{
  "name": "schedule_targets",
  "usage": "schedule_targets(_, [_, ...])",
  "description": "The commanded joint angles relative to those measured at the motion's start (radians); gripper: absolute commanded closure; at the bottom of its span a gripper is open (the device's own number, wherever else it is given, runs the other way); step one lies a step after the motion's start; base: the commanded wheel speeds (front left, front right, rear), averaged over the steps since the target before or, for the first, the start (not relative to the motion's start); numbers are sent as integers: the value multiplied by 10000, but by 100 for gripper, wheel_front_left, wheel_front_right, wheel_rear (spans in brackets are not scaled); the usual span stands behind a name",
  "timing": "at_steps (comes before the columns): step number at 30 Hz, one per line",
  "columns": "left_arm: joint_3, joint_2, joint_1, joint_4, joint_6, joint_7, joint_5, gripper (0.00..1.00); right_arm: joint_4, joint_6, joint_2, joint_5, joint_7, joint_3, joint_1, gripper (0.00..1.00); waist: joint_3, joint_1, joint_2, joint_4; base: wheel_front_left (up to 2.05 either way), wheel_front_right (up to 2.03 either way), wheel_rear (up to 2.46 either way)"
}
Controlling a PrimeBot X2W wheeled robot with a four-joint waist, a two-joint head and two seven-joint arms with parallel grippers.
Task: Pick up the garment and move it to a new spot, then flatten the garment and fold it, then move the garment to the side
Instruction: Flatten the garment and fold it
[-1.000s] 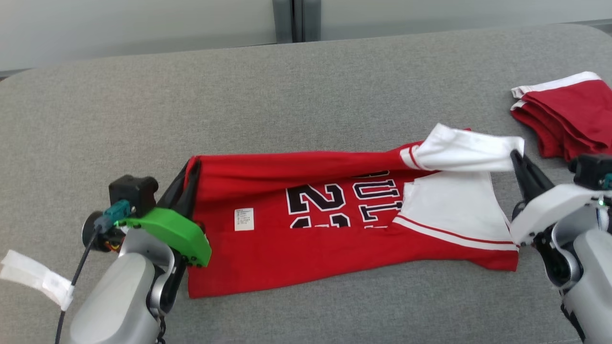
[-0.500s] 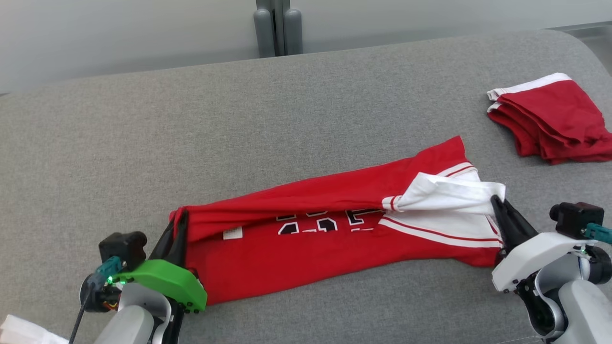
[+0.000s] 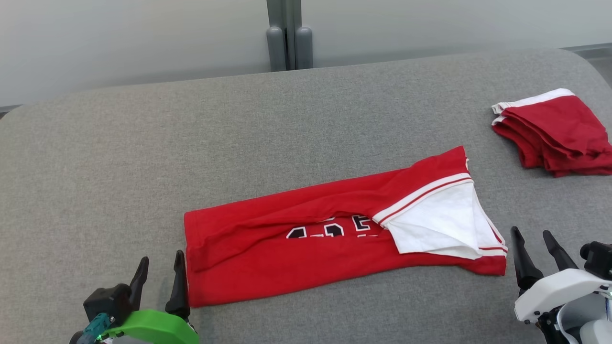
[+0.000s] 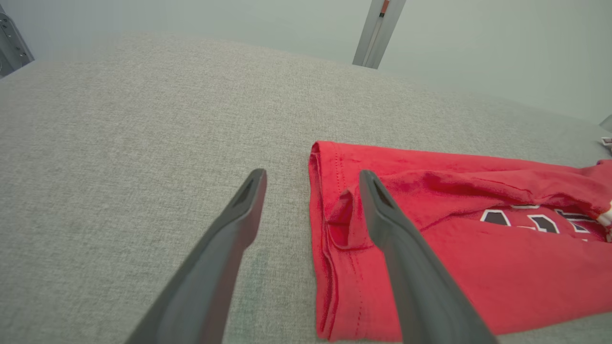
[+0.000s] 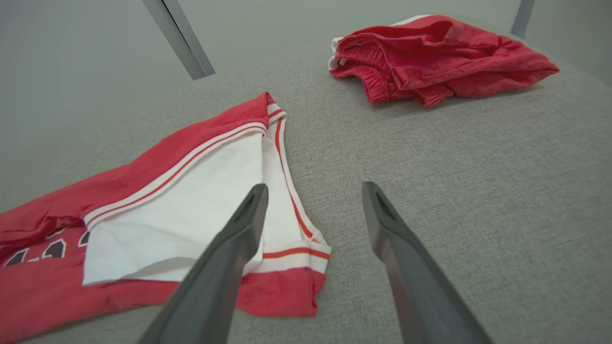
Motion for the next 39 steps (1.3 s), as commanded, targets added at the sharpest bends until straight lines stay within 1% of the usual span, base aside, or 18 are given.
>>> schedule_targets(1, [69, 98, 147, -57, 100, -76, 222, 0, -115, -17, 60, -121, 59, -45, 62, 0, -75, 1, 0, 58, 0, 0, 0])
schedule_targets(7, [171, -115, 65, -118, 209, -73, 438, 0, -191, -18, 182, -579, 477, 5, -258, 0, -243, 1, 0, 205, 0, 0, 0])
schedule_targets(13, [209, -437, -134, -98, 194, -75, 698, 0, 411, -18, -29, -1104, 1297, 266, -1014, 0, -362, 1, 0, 382, 0, 0, 0])
schedule_targets(18, [261, -576, -224, -23, 111, -69, 854, 0, 1684, -18, -337, -1324, 2229, 666, -1954, 0, -351, 1, 0, 641, 0, 0, 0])
schedule_targets(22, [292, -579, -283, 7, 68, -70, 932, 0, 2869, -18, -567, -1425, 2635, 1009, -2655, 0, -310, 1, 0, 907, 0, 0, 0])
schedule_targets(27, [385, -518, -277, 36, 75, -70, 977, 0, 4213, -18, -715, -1468, 2782, 1171, -3270, 0, -306, 1, 0, 1276, 0, 0, 0])
schedule_targets(31, [397, -508, -216, 66, 47, -71, 975, 0, 5250, -18, -708, -1506, 2821, 1057, -3600, 0, -340, 1, 0, 1538, 0, 0, 0])
schedule_targets(34, [401, -521, -174, 94, 45, -71, 975, 0, 5850, -18, -590, -1423, 2833, 1156, -3751, 0, -379, 1, 0, 1673, 0, 0, 0])
schedule_targets(35, [405, -516, -150, 105, 39, -71, 976, 0, 6006, -11, -525, -1375, 2852, 1239, -3805, 4, -396, 1, 0, 1698, 0, 0, 0])
schedule_targets(36, [410, -513, -131, 116, 37, -71, 975, 0, 6106, -9, -477, -1312, 2836, 1294, -3855, 24, -411, 1, 0, 1712, 0, 0, 0])
schedule_targets(37, [415, -511, -108, 134, 37, -71, 968, 0, 6214, -9, -430, -1244, 2802, 1354, -3900, 58, -433, 1, 0, 1722, 0, 0, 0])
schedule_targets(39, [426, -494, -38, 166, 37, -71, 955, 0, 6400, -9, -384, -1138, 2689, 1523, -3995, 85, -500, 1, 0, 1705, 0, 0, 0])
